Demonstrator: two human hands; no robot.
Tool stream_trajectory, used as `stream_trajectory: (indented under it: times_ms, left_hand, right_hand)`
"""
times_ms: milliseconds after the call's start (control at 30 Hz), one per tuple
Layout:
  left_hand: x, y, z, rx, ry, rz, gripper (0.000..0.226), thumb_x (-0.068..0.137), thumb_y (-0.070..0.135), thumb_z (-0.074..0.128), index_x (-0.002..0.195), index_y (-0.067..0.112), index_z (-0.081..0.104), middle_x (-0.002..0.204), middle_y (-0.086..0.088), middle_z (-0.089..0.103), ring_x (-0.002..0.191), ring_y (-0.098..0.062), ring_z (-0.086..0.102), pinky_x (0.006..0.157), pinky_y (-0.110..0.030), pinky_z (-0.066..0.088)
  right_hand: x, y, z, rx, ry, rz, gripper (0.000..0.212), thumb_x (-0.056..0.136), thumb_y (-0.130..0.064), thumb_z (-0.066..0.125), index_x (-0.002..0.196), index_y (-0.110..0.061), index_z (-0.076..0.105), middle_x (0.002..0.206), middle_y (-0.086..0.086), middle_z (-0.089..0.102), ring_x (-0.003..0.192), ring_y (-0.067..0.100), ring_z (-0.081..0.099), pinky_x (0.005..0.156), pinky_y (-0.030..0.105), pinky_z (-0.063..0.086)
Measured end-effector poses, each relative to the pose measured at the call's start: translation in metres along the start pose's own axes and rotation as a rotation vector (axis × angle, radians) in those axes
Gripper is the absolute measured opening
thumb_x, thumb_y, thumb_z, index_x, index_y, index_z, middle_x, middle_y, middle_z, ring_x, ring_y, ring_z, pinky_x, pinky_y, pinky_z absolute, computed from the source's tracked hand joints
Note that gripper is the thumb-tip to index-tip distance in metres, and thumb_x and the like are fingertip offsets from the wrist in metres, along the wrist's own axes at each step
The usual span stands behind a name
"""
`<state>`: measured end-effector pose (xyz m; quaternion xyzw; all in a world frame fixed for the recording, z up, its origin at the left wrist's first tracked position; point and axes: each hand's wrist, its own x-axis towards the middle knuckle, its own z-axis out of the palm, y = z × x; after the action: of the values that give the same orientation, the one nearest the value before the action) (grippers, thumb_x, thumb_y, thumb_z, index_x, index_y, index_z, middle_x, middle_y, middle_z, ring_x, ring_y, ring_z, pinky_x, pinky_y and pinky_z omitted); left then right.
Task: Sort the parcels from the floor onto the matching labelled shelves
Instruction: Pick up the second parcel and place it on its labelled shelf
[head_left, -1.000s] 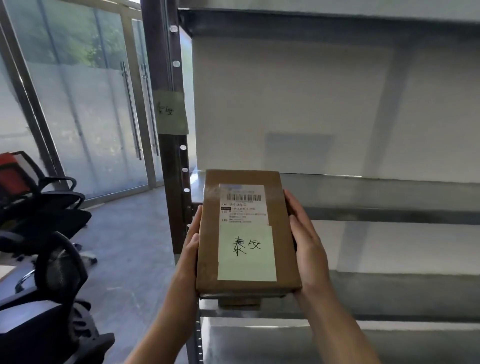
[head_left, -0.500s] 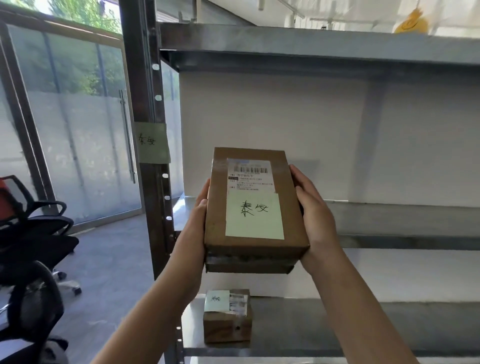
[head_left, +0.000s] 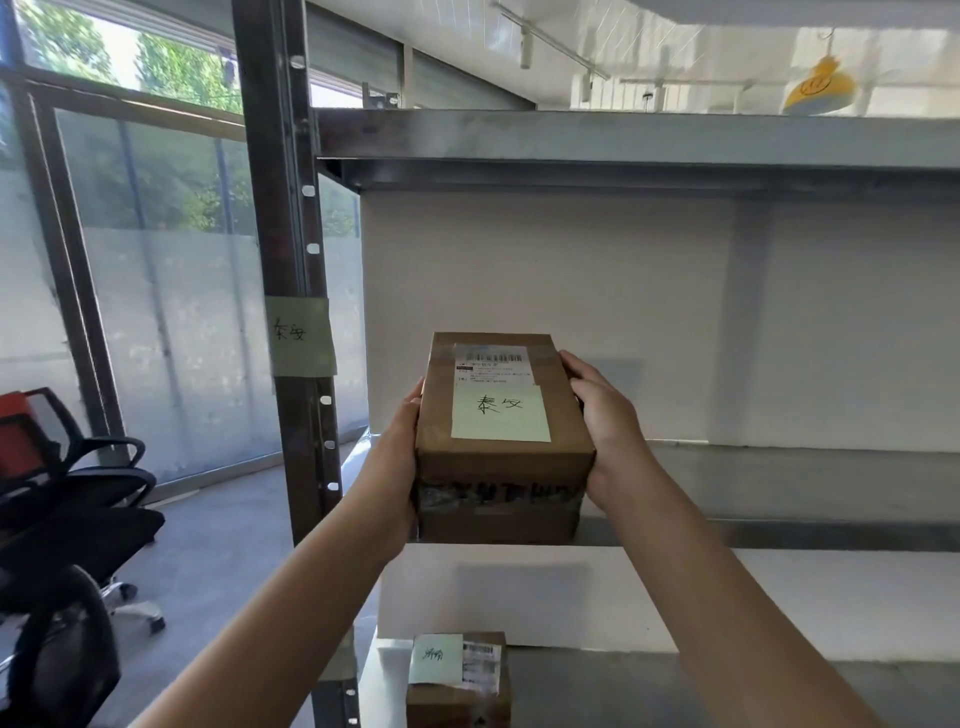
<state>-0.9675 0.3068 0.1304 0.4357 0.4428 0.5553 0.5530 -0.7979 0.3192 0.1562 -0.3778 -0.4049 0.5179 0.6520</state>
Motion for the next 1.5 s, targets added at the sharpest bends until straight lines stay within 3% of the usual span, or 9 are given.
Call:
stream_trajectory:
  times_ms: [167, 333, 433, 533, 733, 1033, 1267, 1333, 1500]
  left_hand:
    - [0.016, 0.004, 0.004, -0.028, 0.017, -0.029, 0.038, 0.103, 0.043, 0.04, 0.091, 0.028, 0.073, 0.063, 0.002, 0.077, 0.058, -0.018, 0.073, 0.059, -0.031, 0.054]
    - [0.029, 0.004, 0.002, 0.003, 0.003, -0.047, 0.039, 0.107, 0.033, 0.037, 0.089, 0.02, 0.069, 0.062, 0.001, 0.076, 0.063, -0.016, 0.07, 0.065, -0.034, 0.054]
    - [0.034, 0.001, -0.003, -0.01, 0.011, -0.042, 0.037, 0.106, 0.031, 0.038, 0.089, 0.018, 0.068, 0.062, 0.0, 0.076, 0.058, -0.015, 0.071, 0.064, -0.035, 0.053]
    - [0.043, 0.001, -0.003, -0.036, 0.053, -0.102, 0.035, 0.105, 0.031, 0.041, 0.092, 0.017, 0.069, 0.065, -0.002, 0.077, 0.07, -0.02, 0.07, 0.065, -0.036, 0.054]
    - [0.053, -0.002, -0.005, -0.028, 0.068, -0.147, 0.035, 0.106, 0.032, 0.039, 0.101, 0.015, 0.068, 0.09, -0.01, 0.074, 0.082, -0.025, 0.067, 0.072, -0.039, 0.055]
    - [0.068, -0.007, -0.01, -0.035, 0.09, -0.194, 0.035, 0.105, 0.034, 0.04, 0.105, 0.013, 0.068, 0.1, -0.014, 0.073, 0.087, -0.027, 0.068, 0.075, -0.041, 0.056]
    - [0.081, -0.013, -0.011, -0.048, 0.076, -0.206, 0.034, 0.104, 0.032, 0.041, 0.104, 0.013, 0.069, 0.094, -0.012, 0.074, 0.082, -0.026, 0.068, 0.073, -0.04, 0.056]
    - [0.084, -0.015, -0.012, -0.045, 0.069, -0.198, 0.034, 0.104, 0.032, 0.041, 0.103, 0.014, 0.07, 0.093, -0.012, 0.074, 0.081, -0.026, 0.068, 0.073, -0.039, 0.055]
    - [0.091, -0.021, -0.015, -0.061, 0.047, -0.176, 0.035, 0.107, 0.032, 0.037, 0.103, 0.016, 0.067, 0.097, -0.012, 0.073, 0.087, -0.026, 0.068, 0.075, -0.04, 0.055]
  right_hand:
    - [0.018, 0.002, -0.001, 0.003, 0.049, 0.106, 0.044, 0.098, -0.002, 0.039, 0.094, -0.027, 0.075, 0.074, 0.001, 0.077, 0.059, 0.016, 0.069, 0.046, 0.024, 0.054]
    - [0.031, 0.006, -0.006, 0.009, 0.085, 0.19, 0.045, 0.098, -0.001, 0.035, 0.093, -0.026, 0.072, 0.083, 0.008, 0.075, 0.058, 0.02, 0.068, 0.04, 0.023, 0.052]
    - [0.038, 0.01, -0.004, -0.005, 0.103, 0.211, 0.048, 0.098, 0.001, 0.032, 0.085, -0.026, 0.071, 0.088, 0.009, 0.073, 0.068, 0.024, 0.067, 0.049, 0.028, 0.054]
    - [0.044, 0.013, -0.003, -0.031, 0.112, 0.215, 0.051, 0.098, 0.001, 0.03, 0.08, -0.025, 0.07, 0.09, 0.01, 0.072, 0.072, 0.025, 0.066, 0.056, 0.031, 0.053]
    - [0.051, 0.018, -0.001, -0.039, 0.106, 0.236, 0.053, 0.099, 0.002, 0.03, 0.073, -0.024, 0.067, 0.079, 0.008, 0.069, 0.064, 0.023, 0.063, 0.053, 0.032, 0.049]
    - [0.063, 0.029, 0.001, -0.03, 0.116, 0.239, 0.05, 0.099, 0.001, 0.028, 0.075, -0.02, 0.066, 0.079, 0.009, 0.068, 0.065, 0.023, 0.062, 0.054, 0.033, 0.05]
    - [0.078, 0.04, 0.002, -0.018, 0.152, 0.238, 0.046, 0.097, -0.001, 0.033, 0.089, -0.02, 0.074, 0.098, 0.014, 0.073, 0.069, 0.026, 0.063, 0.054, 0.031, 0.05]
    - [0.08, 0.041, 0.003, -0.015, 0.139, 0.237, 0.044, 0.097, -0.003, 0.033, 0.104, -0.014, 0.075, 0.102, 0.015, 0.071, 0.067, 0.025, 0.063, 0.045, 0.026, 0.05]
    - [0.082, 0.045, 0.006, -0.028, 0.118, 0.211, 0.043, 0.096, -0.004, 0.032, 0.111, -0.01, 0.072, 0.086, 0.01, 0.068, 0.059, 0.022, 0.059, 0.036, 0.018, 0.044]
